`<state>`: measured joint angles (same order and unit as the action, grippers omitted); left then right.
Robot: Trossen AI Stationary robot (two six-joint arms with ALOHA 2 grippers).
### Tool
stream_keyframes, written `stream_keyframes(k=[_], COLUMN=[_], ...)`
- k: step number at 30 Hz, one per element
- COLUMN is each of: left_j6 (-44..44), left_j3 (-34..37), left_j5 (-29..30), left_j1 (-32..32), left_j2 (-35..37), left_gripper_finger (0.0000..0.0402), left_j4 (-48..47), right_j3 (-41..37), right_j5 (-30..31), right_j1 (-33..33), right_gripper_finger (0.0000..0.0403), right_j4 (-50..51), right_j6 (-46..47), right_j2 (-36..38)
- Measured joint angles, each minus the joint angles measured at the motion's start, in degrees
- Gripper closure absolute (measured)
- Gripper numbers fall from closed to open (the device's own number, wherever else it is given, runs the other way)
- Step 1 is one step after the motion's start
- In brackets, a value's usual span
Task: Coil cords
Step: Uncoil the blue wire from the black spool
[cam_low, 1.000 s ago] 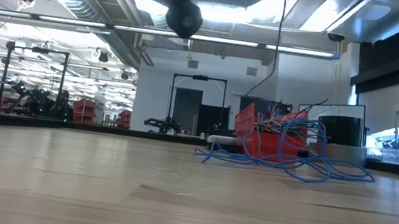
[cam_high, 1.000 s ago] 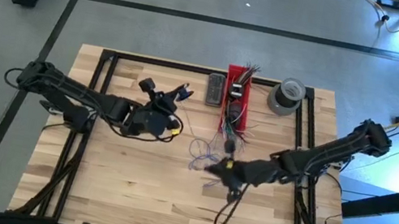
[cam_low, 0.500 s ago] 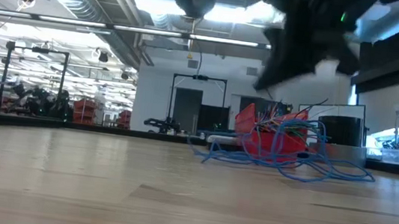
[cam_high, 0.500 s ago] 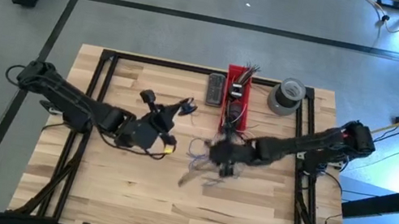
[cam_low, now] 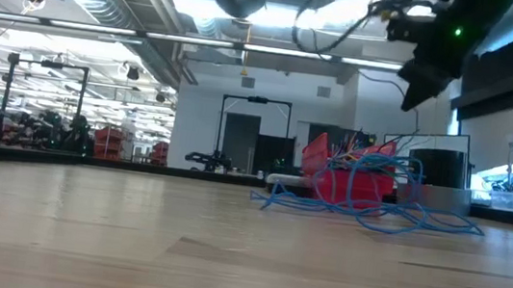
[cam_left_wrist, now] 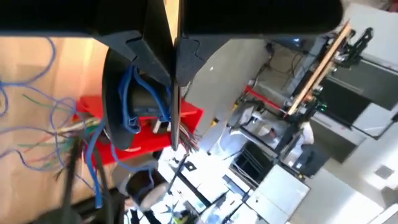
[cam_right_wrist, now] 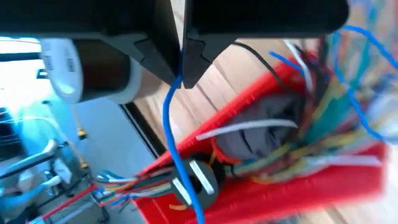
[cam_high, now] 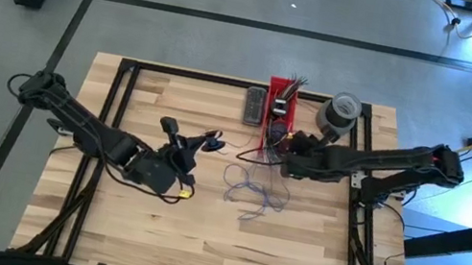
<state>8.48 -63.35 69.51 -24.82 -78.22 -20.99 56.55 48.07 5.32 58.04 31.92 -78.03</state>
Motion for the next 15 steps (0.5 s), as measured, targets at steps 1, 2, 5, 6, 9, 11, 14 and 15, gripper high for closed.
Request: stream_keyframes(k=[1, 2, 5, 6, 9, 11, 14, 15], left_j6=[-0.84, -1.47, -2.09, -2.13, -3.61, -4.75, -5.21, -5.41], left_j3=[0.0, 0.0, 0.0, 0.0, 0.0, 0.0, 0.0, 0.0], left_j5=[-0.52, -1.6, -6.48, -8.68, -14.61, -16.11, -16.25, -16.23], left_j1=[0.3, 0.77, 2.11, 2.66, 3.94, 4.58, 5.5, 5.72], left_j2=[0.0, 0.0, 0.0, 0.0, 0.0, 0.0, 0.0, 0.0], left_gripper_finger=[0.0396, 0.0396, 0.0396, 0.0396, 0.0396, 0.0396, 0.0396, 0.0396], left_j4=[-0.97, -1.78, -3.45, -3.8, -5.73, -7.14, -8.03, -8.22], right_j3=[0.0, 0.0, 0.0, 0.0, 0.0, 0.0, 0.0, 0.0], right_j5=[-0.02, -0.24, -1.3, -1.29, -0.94, -0.95, -4.26, -7.36], right_j1=[0.02, 0.18, 0.91, 1.3, 1.58, 1.6, 1.57, 1.7], right_gripper_finger=[0.0388, 0.0388, 0.0385, 0.0381, 0.0356, 0.0333, 0.0296, 0.0284], right_j4=[-0.71, -1.61, -3.5, -4.53, -7.55, -10.0, -14.18, -15.89], right_j6=[1.22, 2.06, 1.95, 1.15, -1.71, -2.66, -6.97, -9.2], right_j2=[0.4, 0.58, 0.47, 0.35, 0.25, 0.25, 0.25, 0.25])
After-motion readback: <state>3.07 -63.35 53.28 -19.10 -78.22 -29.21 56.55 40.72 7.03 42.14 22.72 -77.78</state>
